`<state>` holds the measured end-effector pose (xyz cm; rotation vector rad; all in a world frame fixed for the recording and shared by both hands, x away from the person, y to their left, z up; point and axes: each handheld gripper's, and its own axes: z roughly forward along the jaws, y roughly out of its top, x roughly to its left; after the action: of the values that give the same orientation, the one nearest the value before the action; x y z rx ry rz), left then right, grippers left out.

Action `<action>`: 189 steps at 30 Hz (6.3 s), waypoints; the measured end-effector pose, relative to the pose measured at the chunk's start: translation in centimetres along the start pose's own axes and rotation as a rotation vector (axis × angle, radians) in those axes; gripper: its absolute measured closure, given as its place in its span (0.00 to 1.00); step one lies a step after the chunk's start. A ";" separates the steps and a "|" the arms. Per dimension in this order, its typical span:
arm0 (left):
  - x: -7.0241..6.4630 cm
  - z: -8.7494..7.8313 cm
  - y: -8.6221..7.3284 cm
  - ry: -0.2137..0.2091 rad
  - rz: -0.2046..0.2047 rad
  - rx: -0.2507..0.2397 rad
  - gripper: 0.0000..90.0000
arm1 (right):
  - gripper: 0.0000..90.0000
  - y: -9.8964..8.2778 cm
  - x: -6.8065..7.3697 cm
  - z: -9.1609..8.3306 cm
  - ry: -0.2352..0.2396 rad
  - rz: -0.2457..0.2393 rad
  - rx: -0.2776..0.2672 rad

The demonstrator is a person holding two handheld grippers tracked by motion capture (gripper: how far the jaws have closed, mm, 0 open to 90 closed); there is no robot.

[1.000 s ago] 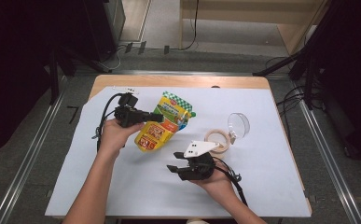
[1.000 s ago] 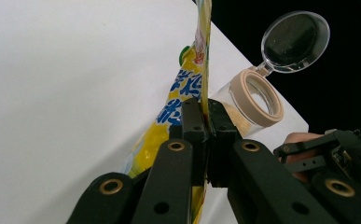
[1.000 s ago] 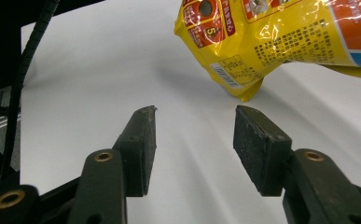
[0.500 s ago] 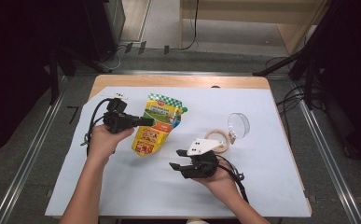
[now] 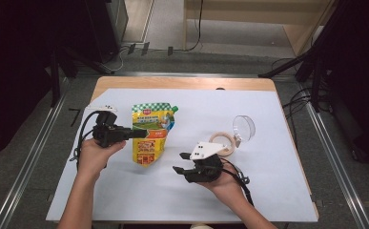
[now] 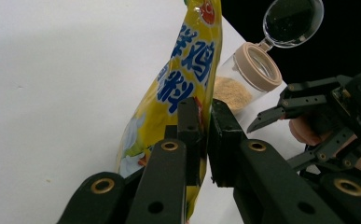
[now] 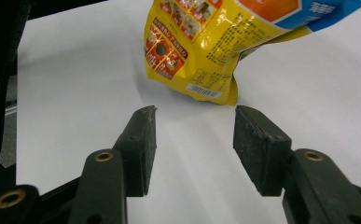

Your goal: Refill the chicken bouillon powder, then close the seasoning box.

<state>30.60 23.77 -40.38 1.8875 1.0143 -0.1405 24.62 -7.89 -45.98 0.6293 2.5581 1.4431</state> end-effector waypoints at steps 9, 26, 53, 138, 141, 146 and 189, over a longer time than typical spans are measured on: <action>-0.8 -0.3 0.3 0.010 0.017 0.000 0.82 | 0.58 0.1 -0.2 -0.2 -0.001 -0.001 -0.001; -2.7 -1.8 1.6 0.006 0.062 -0.011 0.74 | 0.60 0.4 -0.7 -0.6 0.006 0.015 0.020; -1.4 -4.9 4.3 0.139 0.034 -0.069 0.65 | 0.63 1.7 -2.3 -2.8 0.031 0.082 0.040; 3.0 -1.9 0.5 0.201 0.062 -0.003 0.46 | 1.00 -2.2 -14.2 -18.2 -0.305 0.374 -0.045; 2.9 -1.9 0.5 0.202 0.064 -0.004 0.46 | 1.00 -2.8 -14.5 -17.4 -0.298 0.389 -0.031; 2.9 -1.8 0.5 0.203 0.062 0.001 0.46 | 1.00 -3.2 -14.6 -16.2 -0.280 0.396 -0.018; 3.4 -1.3 0.1 0.204 0.034 0.016 0.46 | 1.00 -1.4 -11.8 -12.7 -0.166 0.302 0.007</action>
<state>32.49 26.74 -41.28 1.9615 1.1194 0.0651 30.82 -23.47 -41.44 1.1266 2.4190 1.3952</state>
